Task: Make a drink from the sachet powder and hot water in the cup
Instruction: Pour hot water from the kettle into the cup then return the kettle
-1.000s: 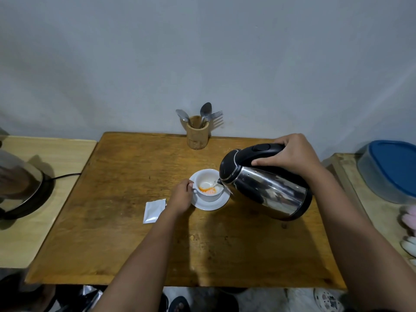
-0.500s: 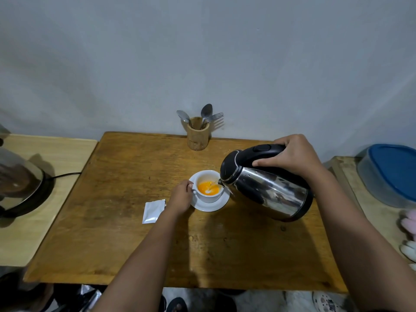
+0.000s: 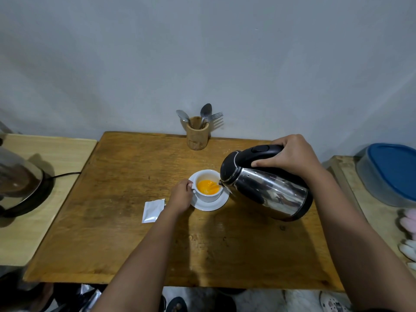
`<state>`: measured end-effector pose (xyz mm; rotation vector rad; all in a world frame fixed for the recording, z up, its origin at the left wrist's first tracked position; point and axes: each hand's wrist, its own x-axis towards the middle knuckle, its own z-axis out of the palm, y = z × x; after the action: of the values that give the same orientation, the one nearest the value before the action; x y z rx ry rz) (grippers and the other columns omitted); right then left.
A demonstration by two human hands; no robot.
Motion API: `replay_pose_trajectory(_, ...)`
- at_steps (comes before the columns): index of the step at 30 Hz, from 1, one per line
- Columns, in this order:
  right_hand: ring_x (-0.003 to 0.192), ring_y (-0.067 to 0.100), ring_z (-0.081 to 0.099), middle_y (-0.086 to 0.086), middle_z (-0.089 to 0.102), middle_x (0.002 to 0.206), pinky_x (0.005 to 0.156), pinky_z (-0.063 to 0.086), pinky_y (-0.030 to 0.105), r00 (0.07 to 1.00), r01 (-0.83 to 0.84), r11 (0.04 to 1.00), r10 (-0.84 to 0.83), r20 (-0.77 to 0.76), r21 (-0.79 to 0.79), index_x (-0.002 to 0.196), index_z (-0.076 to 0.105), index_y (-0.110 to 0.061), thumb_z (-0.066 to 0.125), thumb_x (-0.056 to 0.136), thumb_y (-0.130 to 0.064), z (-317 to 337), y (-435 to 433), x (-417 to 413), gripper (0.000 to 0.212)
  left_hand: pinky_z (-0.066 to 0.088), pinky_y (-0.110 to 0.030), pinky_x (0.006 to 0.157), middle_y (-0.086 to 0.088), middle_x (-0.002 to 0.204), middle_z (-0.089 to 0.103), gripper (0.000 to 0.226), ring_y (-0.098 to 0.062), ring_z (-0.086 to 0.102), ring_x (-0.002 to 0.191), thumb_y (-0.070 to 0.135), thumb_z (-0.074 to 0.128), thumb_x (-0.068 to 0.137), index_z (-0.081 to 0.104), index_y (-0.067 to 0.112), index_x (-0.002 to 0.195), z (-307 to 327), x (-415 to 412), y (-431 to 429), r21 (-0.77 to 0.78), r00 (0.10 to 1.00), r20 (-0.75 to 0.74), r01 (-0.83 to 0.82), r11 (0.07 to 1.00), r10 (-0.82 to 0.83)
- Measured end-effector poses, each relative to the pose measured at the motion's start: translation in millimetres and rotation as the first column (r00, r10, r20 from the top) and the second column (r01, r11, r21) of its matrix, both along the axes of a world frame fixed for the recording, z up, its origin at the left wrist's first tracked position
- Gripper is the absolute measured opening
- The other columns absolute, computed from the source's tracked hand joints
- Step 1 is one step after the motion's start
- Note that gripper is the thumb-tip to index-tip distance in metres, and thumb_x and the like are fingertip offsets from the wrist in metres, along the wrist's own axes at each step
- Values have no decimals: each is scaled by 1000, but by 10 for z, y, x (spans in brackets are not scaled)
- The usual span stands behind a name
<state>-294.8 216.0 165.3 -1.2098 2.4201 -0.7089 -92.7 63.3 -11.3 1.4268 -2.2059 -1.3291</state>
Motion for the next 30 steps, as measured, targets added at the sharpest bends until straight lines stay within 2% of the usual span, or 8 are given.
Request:
replay_pose_trajectory(10, 69, 21, 66, 1, 71, 69, 65, 56, 39, 1000, 13, 999, -13, -6, 36, 80, 75, -19, 82, 46, -57, 11, -5, 16, 52, 41, -32, 80, -17, 118, 59, 29, -24, 52, 99, 16, 35, 96, 55, 6, 114, 12, -20, 6, 12, 1000, 21, -6, 1000, 6)
replay_pose_trajectory(15, 69, 19, 66, 0, 71, 71, 67, 56, 41, 1000, 16, 999, -16, -15, 40, 82, 76, -21, 80, 44, -62, 4, -14, 19, 57, 42, -32, 81, -17, 117, 59, 28, -21, 49, 94, 16, 35, 96, 56, 7, 114, 2, -24, -2, 16, 1000, 28, -12, 1000, 12)
replay_pose_trajectory(21, 67, 17, 64, -1, 70, 68, 62, 54, 37, 999, 7, 999, -5, -48, 41, 81, 77, -22, 81, 46, -60, 16, -36, 20, 52, 42, -34, 80, -18, 113, 60, 28, -23, 50, 93, 15, 35, 96, 56, 5, 111, 0, -12, 0, 12, 1000, 9, -7, 1000, 7)
replay_pose_trajectory(25, 68, 17, 65, -1, 72, 70, 64, 55, 38, 998, -3, 999, 6, -69, 41, 82, 77, -23, 81, 46, -60, 28, -49, 18, 52, 40, -31, 77, -18, 112, 60, 28, -22, 50, 91, 15, 35, 96, 57, 5, 109, 2, -20, -4, 10, 1000, 9, -4, 1000, 4)
replay_pose_trajectory(27, 68, 17, 65, 0, 72, 70, 63, 54, 36, 997, -10, 999, 13, -75, 41, 79, 76, -23, 81, 47, -59, 36, -51, 13, 49, 40, -31, 77, -17, 112, 60, 27, -22, 50, 92, 15, 35, 96, 57, 5, 109, 0, -24, -5, 12, 1000, 12, -7, 1000, 7)
replay_pose_trajectory(30, 62, 16, 62, -2, 67, 62, 55, 45, 30, 997, -10, 999, 13, -82, 35, 63, 69, -30, 82, 48, -58, 47, -40, 2, 34, 44, -35, 81, -17, 113, 60, 27, -22, 50, 93, 15, 35, 96, 56, 6, 110, -8, -24, -11, 15, 1000, 18, -10, 1000, 10)
